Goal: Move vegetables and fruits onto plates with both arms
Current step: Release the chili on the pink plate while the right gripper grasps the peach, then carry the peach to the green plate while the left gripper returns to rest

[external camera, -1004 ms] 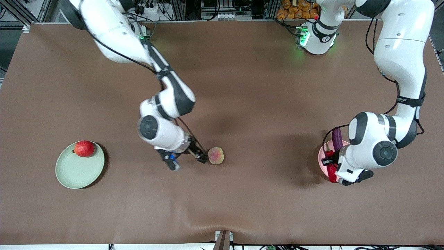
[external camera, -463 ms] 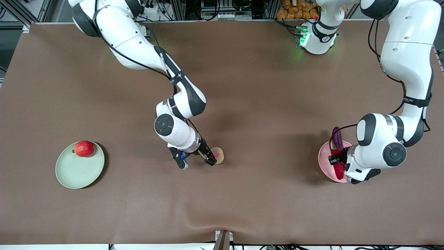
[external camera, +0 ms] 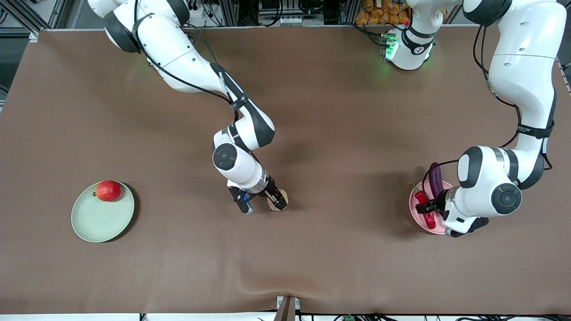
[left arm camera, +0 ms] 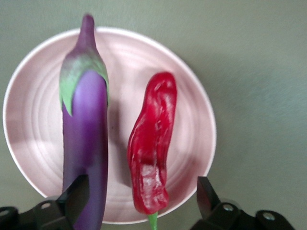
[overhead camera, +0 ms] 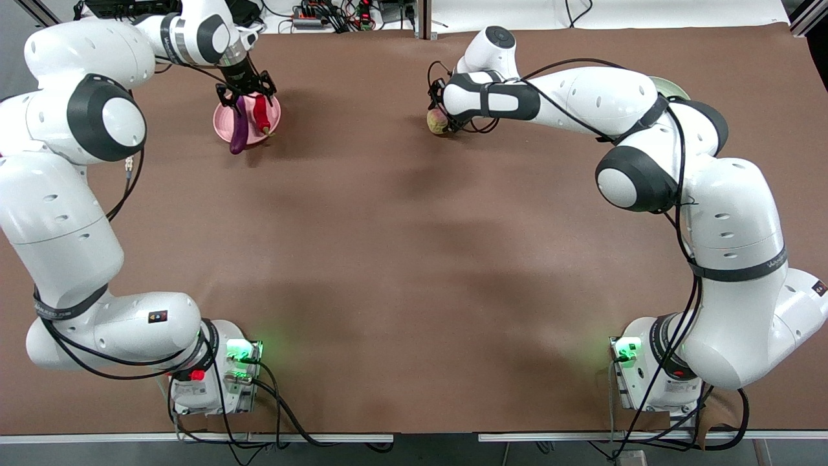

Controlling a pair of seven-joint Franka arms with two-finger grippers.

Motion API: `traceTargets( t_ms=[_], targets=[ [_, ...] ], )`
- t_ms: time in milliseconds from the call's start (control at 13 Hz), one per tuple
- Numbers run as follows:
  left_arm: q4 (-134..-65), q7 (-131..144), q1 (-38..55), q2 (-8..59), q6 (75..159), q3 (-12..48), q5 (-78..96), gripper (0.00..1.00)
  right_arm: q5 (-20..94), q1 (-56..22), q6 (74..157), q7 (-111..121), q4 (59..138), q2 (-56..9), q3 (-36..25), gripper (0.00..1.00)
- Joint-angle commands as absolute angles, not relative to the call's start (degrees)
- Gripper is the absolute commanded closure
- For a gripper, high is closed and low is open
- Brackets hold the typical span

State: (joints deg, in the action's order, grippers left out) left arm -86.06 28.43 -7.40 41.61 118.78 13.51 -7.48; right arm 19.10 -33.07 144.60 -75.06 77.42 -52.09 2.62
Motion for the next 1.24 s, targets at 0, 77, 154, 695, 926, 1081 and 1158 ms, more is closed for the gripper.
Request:
traceTargets(
  t_ms=[0, 77, 154, 695, 926, 1081, 1158],
  targets=[
    [-81.0, 28.0, -6.9, 40.3, 116.5, 14.1, -7.4, 0.00, 19.2, -32.8, 143.3, -75.2, 75.9, -52.8, 1.9, 1.00],
    [-80.9, 27.5, -6.9, 39.2, 116.5, 14.1, -7.3, 0.00, 19.5, -31.8, 141.1, -75.2, 75.9, -51.9, 1.9, 1.00],
    [-80.8, 27.3, -6.9, 37.9, 116.4, 14.4, -7.0, 0.00, 19.3, -31.4, 137.3, -75.2, 75.7, -51.2, 2.1, 1.00],
    [-80.4, 20.1, -8.0, 24.0, 108.8, 14.3, -6.9, 0.00, 18.8, -18.7, 106.3, -53.7, 71.6, -44.2, 1.6, 1.00],
    [-80.6, 14.7, -8.1, 17.2, 105.2, 14.0, -6.6, 0.00, 14.3, -11.4, 97.6, -36.7, 71.6, -41.8, 1.8, 1.00],
    [-80.6, 13.5, -8.2, 14.1, 100.3, 13.9, -6.7, 0.00, 7.7, -8.7, 95.5, -27.0, 71.6, -40.8, 1.7, 1.00],
    [-80.8, 11.9, -8.3, 12.1, 98.3, 13.7, -6.5, 0.00, 6.3, -6.9, 95.3, -22.1, 71.6, -40.2, 1.7, 1.00]
  ],
)
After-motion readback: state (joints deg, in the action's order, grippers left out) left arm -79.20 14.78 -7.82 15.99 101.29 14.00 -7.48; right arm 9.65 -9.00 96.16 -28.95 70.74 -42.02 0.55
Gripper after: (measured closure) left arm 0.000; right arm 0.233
